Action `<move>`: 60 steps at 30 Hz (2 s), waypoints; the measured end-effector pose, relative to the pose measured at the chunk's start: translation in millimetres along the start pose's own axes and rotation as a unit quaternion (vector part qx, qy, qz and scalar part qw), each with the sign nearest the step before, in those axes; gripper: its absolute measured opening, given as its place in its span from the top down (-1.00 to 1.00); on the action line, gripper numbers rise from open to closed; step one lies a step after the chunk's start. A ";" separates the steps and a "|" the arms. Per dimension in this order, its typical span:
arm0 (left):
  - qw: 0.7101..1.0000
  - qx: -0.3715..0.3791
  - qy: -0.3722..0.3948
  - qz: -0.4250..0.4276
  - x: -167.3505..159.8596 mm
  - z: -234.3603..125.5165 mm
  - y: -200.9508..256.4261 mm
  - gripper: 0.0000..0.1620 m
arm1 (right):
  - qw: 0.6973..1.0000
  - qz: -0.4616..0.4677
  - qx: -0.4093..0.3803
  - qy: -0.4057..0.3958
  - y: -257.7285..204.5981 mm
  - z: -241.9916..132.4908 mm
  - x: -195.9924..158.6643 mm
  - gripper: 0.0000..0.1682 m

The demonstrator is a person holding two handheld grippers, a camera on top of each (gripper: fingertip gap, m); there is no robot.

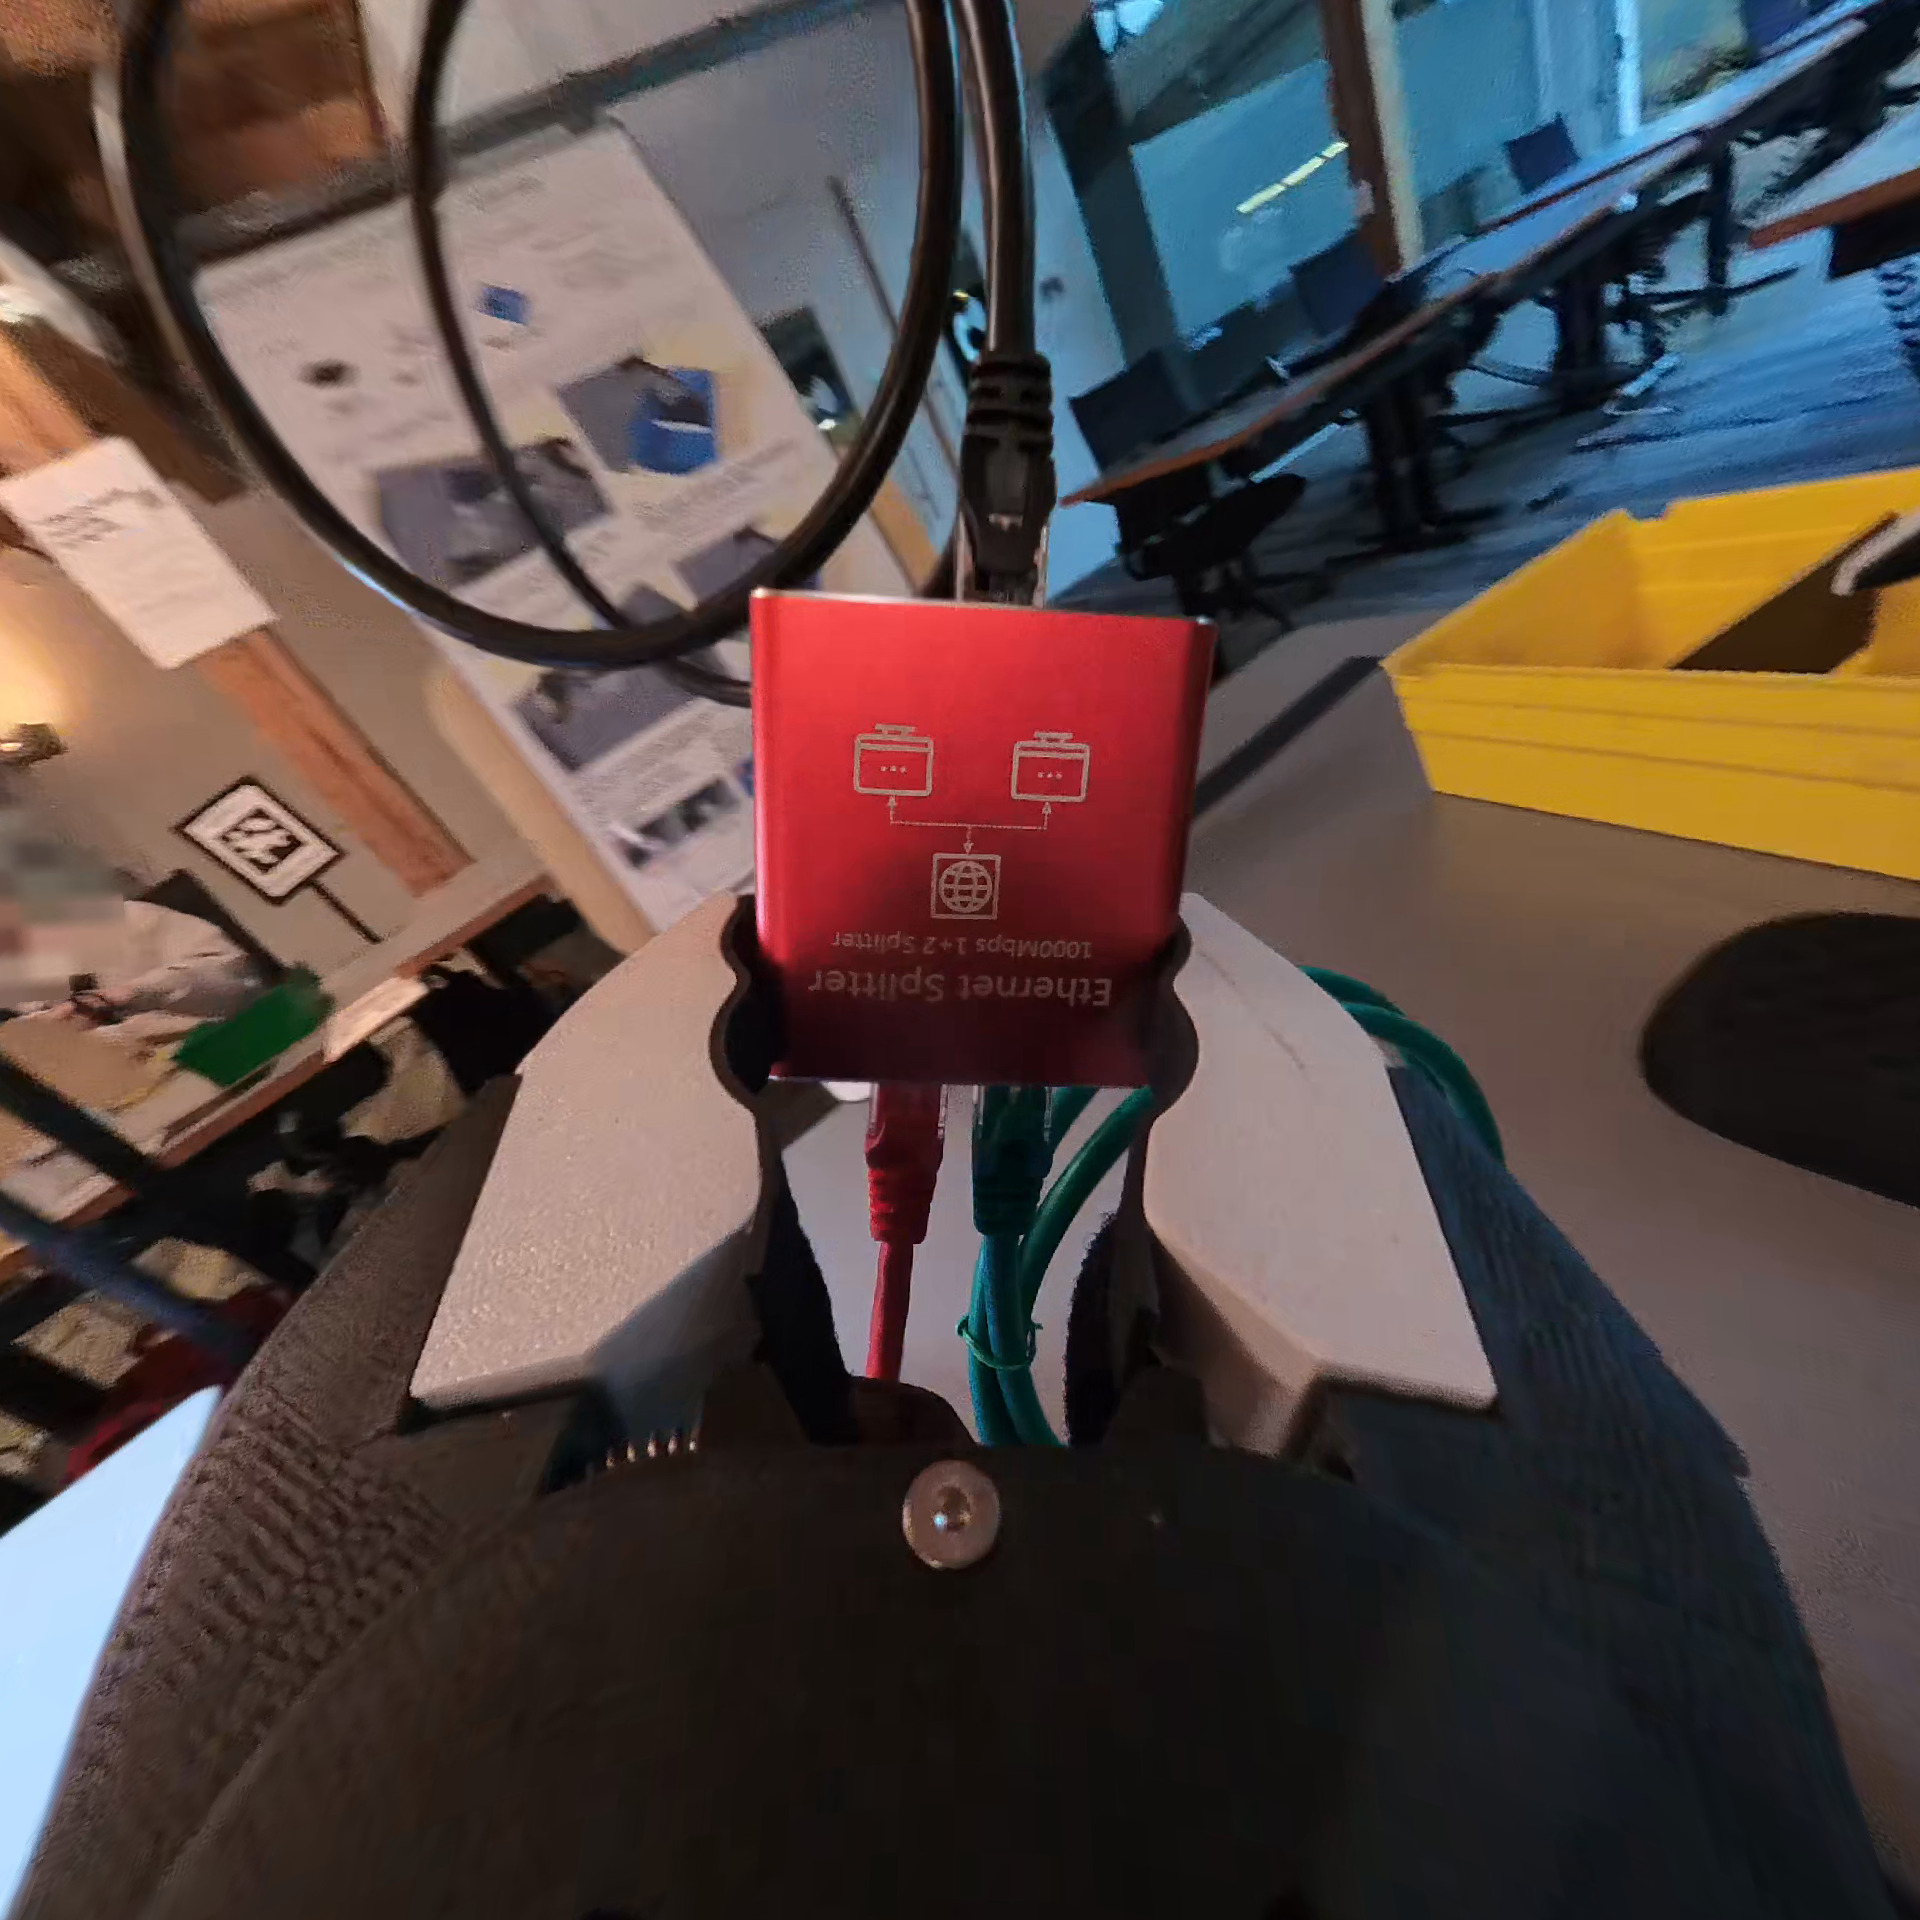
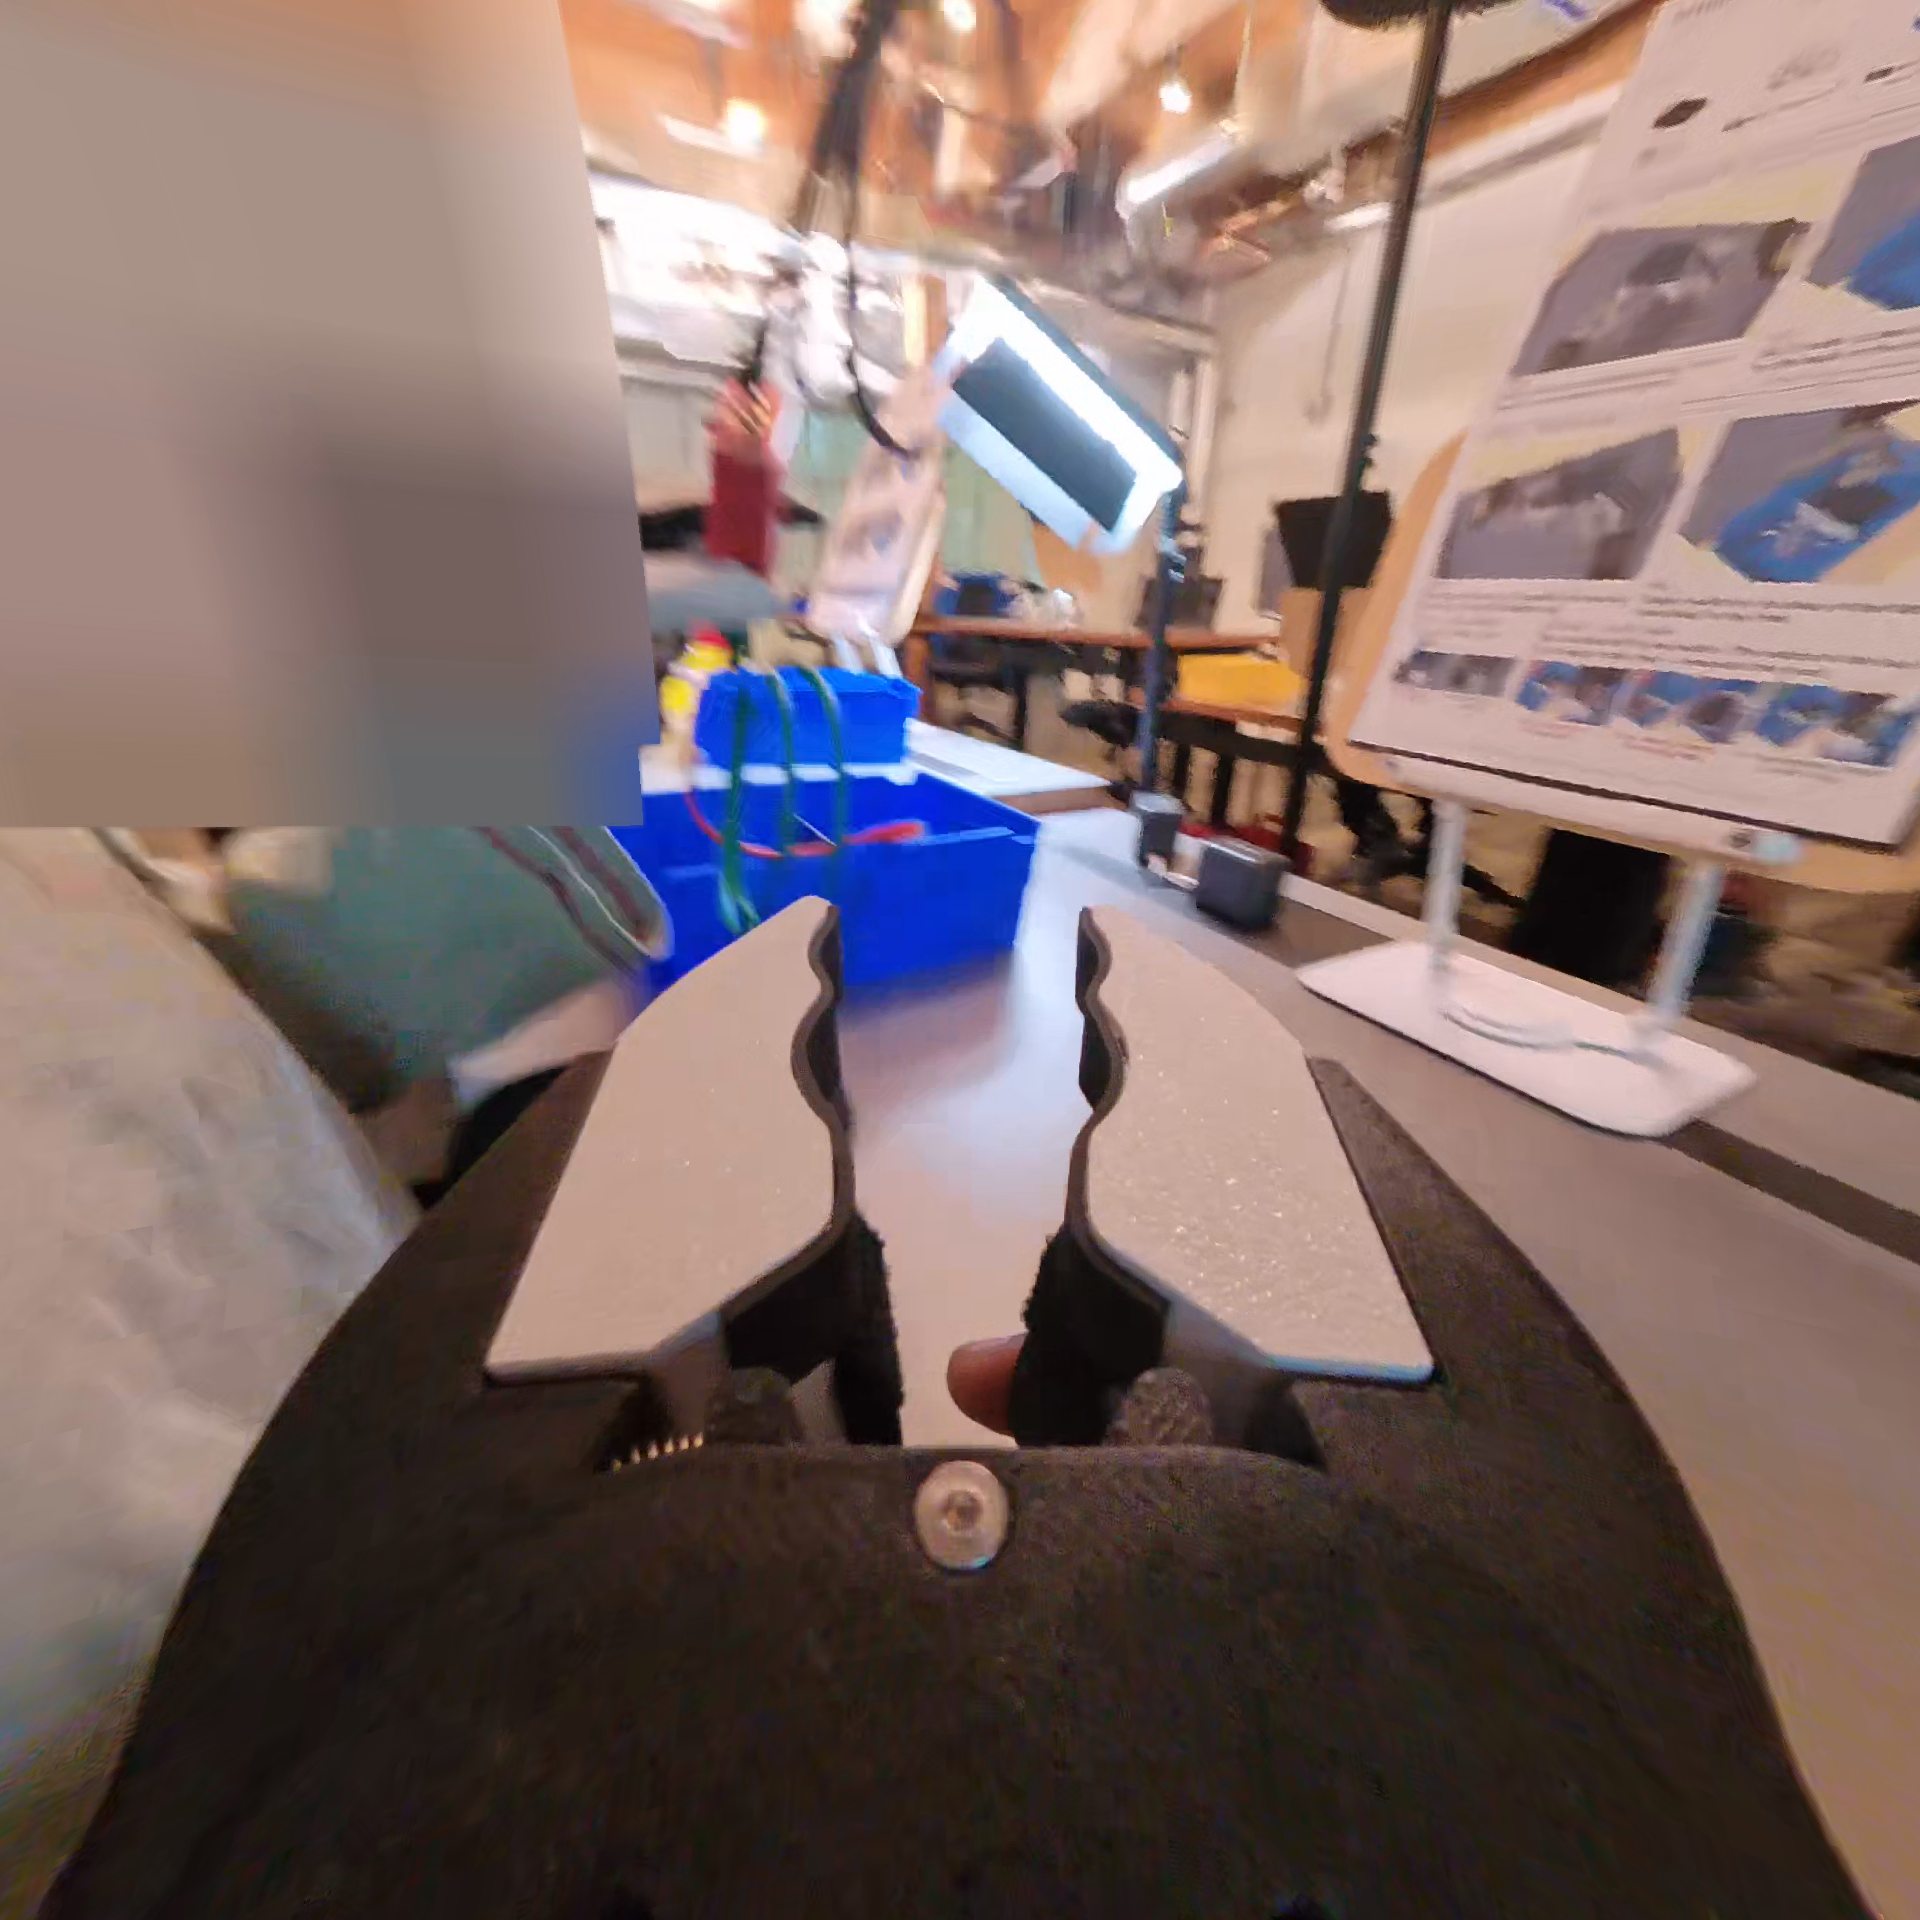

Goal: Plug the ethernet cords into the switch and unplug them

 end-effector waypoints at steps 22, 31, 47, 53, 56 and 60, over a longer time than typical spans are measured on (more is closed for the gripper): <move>0.994 -0.072 -0.057 0.056 -73.5 65.5 103.2 0.12 | 0.979 0.189 0.036 0.072 -7.6 89.8 -18.1 0.58; 0.980 -0.186 -0.033 0.060 -79.8 52.9 104.3 0.11 | 0.980 0.132 0.119 0.094 -7.3 87.1 -28.8 0.82; 0.862 -0.470 -0.132 -0.136 -72.2 55.8 101.9 0.62 | 0.975 0.037 0.214 0.047 -9.8 80.1 -18.4 0.77; 0.857 -0.475 -0.146 -0.136 -71.7 56.7 103.0 0.63 | 0.973 0.016 0.228 0.018 -6.5 78.1 -13.6 0.77; 0.858 -0.471 -0.149 -0.139 -72.4 56.4 103.8 0.63 | 0.974 0.003 0.227 0.013 -6.5 77.6 -13.6 0.78; 0.871 -0.450 -0.150 -0.129 -75.5 56.9 103.6 0.64 | 0.980 -0.081 0.180 0.010 -10.9 76.2 -15.3 0.78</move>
Point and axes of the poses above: each gripper's, where its closed fingertips meet, z out along the fingers, x out of its top, y = z × x across the jaws, the point moved 7 cm from there along -z, back along the fingers, and after that the axes turned 14 degrees about -z, right-handed, at the moved point
